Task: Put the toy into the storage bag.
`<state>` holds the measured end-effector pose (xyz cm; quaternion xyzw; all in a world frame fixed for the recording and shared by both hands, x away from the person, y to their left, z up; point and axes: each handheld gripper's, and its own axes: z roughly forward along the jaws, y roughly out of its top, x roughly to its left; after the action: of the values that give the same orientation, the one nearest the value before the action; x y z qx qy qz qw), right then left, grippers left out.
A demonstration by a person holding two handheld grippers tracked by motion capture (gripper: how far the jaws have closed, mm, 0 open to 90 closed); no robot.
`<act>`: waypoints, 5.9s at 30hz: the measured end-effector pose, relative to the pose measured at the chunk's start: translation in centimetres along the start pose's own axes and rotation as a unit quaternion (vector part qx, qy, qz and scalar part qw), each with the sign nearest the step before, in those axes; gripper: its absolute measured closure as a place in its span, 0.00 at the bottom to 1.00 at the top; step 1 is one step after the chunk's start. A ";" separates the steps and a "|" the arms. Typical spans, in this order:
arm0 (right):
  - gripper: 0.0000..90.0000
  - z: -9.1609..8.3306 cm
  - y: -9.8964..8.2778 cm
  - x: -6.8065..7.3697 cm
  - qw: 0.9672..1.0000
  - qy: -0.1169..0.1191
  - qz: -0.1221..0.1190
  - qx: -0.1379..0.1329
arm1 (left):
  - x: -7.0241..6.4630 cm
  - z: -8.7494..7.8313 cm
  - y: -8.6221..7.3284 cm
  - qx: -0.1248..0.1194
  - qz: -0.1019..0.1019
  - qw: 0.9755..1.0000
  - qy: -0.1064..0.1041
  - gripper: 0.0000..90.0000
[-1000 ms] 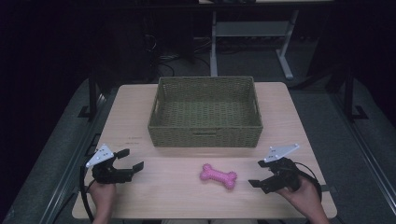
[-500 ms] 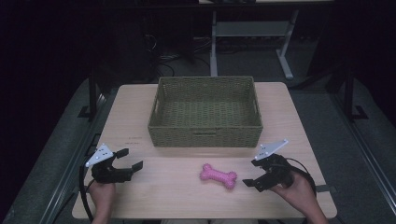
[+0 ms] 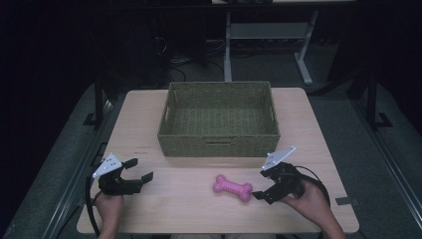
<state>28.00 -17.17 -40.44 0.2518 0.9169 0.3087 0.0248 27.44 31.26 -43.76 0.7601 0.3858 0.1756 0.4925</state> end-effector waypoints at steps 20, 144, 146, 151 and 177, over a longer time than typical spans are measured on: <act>0.22 2.1 3.0 0.8 0.999 0.027 -0.036 0.028 | 0.1 0.1 0.0 -0.002 -0.004 1.000 -0.001 0.15; 0.65 -1.1 12.7 -4.7 0.987 0.093 -0.114 0.071 | 0.3 0.0 -0.1 -0.010 -0.014 1.000 -0.005 0.15; 0.65 -1.6 13.2 -5.0 0.987 0.085 -0.116 0.071 | 0.3 0.0 0.0 -0.009 -0.012 1.000 -0.005 0.15; 0.65 -2.1 13.8 -5.6 0.988 0.086 -0.112 0.068 | 0.3 0.1 -0.1 -0.009 -0.013 1.000 -0.006 0.15; 0.65 -2.6 18.3 -9.0 0.988 0.069 -0.110 0.079 | 0.2 0.2 0.0 -0.011 -0.017 1.000 -0.007 0.15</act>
<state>43.51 -10.39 -28.76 0.1285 0.9601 0.2472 -0.0249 27.76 31.29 -43.87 0.7493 0.3932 0.1660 0.5064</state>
